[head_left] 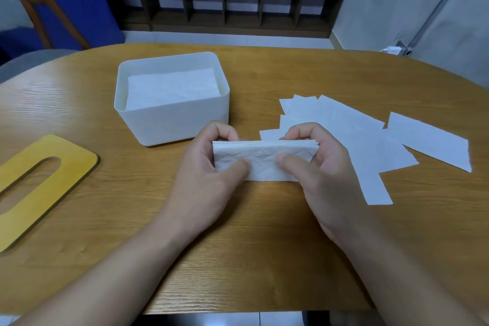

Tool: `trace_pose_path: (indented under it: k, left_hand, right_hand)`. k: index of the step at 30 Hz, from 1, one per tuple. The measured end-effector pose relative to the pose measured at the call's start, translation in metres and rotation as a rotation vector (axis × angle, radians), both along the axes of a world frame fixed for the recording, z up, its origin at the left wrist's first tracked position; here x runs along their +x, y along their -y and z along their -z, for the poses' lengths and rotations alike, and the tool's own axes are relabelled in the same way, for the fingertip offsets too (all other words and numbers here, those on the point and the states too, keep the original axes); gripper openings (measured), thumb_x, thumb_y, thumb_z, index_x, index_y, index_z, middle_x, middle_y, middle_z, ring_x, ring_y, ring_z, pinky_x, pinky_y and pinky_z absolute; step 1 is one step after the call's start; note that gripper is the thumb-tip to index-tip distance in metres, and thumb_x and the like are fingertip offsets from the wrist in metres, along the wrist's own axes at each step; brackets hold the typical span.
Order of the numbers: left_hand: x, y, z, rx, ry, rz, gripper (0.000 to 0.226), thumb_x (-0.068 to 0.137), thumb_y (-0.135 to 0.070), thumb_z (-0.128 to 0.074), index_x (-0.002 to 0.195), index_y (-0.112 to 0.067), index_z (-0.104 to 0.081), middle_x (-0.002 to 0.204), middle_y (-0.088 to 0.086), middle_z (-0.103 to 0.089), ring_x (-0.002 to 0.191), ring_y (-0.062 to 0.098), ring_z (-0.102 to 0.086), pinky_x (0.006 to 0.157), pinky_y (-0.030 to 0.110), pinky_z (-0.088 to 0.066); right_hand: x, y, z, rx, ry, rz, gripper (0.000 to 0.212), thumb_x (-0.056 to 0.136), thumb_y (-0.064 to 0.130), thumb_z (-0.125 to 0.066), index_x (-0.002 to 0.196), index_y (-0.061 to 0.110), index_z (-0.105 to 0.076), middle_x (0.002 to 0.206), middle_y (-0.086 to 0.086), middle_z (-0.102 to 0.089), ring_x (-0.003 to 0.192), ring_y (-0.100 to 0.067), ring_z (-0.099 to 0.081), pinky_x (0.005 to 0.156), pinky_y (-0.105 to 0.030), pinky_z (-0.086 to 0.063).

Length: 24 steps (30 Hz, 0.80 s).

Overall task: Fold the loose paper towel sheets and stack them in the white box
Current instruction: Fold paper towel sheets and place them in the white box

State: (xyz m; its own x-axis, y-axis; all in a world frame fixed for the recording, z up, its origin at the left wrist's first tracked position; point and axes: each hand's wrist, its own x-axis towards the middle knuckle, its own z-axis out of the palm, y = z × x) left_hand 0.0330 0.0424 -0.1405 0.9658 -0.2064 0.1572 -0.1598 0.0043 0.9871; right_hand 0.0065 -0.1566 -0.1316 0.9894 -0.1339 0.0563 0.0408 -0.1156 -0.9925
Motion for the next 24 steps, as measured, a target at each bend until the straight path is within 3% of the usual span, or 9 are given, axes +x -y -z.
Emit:
trace_pose_path:
  k: [6, 11, 15, 18, 21, 24]
  left_hand:
    - [-0.0035, -0.0011, -0.0011, 0.068, 0.024, 0.013, 0.019, 0.08, 0.001, -0.069, 0.088, -0.012, -0.058, 0.09, 0.016, -0.068, 0.073, 0.014, -0.053, 0.068, 0.033, -0.041]
    - [-0.004, -0.0021, -0.0029, 0.076, 0.039, 0.031, 0.018, 0.083, 0.004, -0.071, 0.09, -0.011, -0.063, 0.083, 0.013, -0.067, 0.071, 0.019, -0.054, 0.065, 0.036, -0.043]
    - [-0.004, -0.0021, -0.0027, 0.122, 0.035, 0.014, 0.027, 0.086, 0.014, -0.072, 0.09, -0.011, -0.067, 0.08, 0.003, -0.066, 0.069, 0.013, -0.054, 0.064, 0.029, -0.043]
    - [-0.0036, -0.0021, -0.0027, 0.142, 0.041, -0.005, 0.026, 0.086, 0.014, -0.072, 0.089, -0.012, -0.068, 0.08, 0.007, -0.066, 0.069, 0.013, -0.054, 0.064, 0.029, -0.043]
    - [-0.0041, -0.0022, -0.0018, 0.15, 0.046, -0.01, 0.024, 0.087, 0.012, -0.072, 0.088, -0.011, -0.069, 0.08, 0.007, -0.067, 0.07, 0.013, -0.055, 0.066, 0.03, -0.044]
    - [-0.0039, -0.0027, -0.0017, 0.133, 0.027, -0.034, 0.023, 0.088, 0.011, -0.072, 0.088, -0.012, -0.069, 0.079, 0.001, -0.067, 0.07, 0.011, -0.054, 0.067, 0.027, -0.043]
  right_hand:
    - [0.0016, -0.0003, 0.0025, -0.021, 0.019, -0.024, 0.02, 0.086, 0.02, -0.071, 0.105, 0.017, -0.066, 0.106, -0.025, -0.066, 0.102, -0.055, -0.061, 0.079, -0.073, -0.053]
    - [0.0015, 0.0018, 0.006, -0.002, 0.018, -0.057, 0.018, 0.086, 0.017, -0.07, 0.103, 0.017, -0.064, 0.109, -0.017, -0.069, 0.107, -0.05, -0.061, 0.087, -0.072, -0.053]
    - [-0.0003, 0.0007, 0.0052, 0.021, 0.018, -0.087, 0.02, 0.083, 0.01, -0.066, 0.102, 0.016, -0.063, 0.108, -0.023, -0.067, 0.098, -0.046, -0.061, 0.079, -0.06, -0.052]
    - [-0.0009, 0.0005, 0.0037, 0.003, 0.021, -0.081, 0.02, 0.082, 0.009, -0.064, 0.101, 0.014, -0.062, 0.105, -0.02, -0.067, 0.091, -0.033, -0.06, 0.079, -0.052, -0.048]
    - [-0.0024, 0.0004, 0.0027, -0.065, 0.037, -0.077, 0.017, 0.085, 0.012, -0.068, 0.101, 0.014, -0.062, 0.103, -0.018, -0.067, 0.095, -0.046, -0.059, 0.078, -0.062, -0.05]
    - [-0.0051, 0.0004, 0.0007, -0.123, 0.033, -0.087, 0.016, 0.093, 0.019, -0.074, 0.108, 0.02, -0.068, 0.099, -0.013, -0.068, 0.092, -0.044, -0.062, 0.077, -0.063, -0.053]
